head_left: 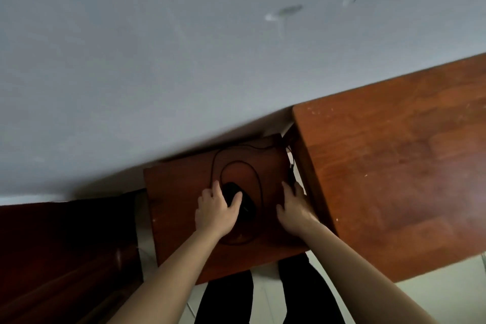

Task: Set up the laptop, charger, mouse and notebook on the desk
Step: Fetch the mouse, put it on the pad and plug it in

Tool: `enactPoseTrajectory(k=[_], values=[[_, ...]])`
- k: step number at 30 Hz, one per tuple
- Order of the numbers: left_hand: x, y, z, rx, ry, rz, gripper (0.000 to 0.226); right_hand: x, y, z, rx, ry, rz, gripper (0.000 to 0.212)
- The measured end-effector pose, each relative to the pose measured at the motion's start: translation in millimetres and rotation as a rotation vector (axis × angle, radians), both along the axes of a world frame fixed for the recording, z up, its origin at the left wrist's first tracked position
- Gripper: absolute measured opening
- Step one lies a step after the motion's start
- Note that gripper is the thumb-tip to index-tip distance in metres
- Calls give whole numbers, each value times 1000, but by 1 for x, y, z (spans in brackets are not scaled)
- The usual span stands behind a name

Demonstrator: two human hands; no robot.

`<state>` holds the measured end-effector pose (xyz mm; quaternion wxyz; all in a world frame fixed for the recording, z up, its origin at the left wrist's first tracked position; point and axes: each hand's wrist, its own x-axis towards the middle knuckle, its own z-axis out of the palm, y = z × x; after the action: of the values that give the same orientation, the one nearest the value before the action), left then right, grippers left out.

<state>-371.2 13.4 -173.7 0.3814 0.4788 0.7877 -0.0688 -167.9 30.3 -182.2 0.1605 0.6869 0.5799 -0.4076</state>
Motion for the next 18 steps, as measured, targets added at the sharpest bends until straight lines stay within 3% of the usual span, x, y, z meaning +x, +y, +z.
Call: enactPoseTrajectory(k=[5, 12, 18], values=[[28, 10, -30, -148, -73, 280, 121, 1, -14, -35, 141, -41, -138, 77], [21, 0, -48, -80, 9, 192, 120, -1, 0, -49, 251, -123, 49, 71], [16, -36, -39, -99, 30, 173, 119, 10, 0, -42, 341, -80, 51, 78]])
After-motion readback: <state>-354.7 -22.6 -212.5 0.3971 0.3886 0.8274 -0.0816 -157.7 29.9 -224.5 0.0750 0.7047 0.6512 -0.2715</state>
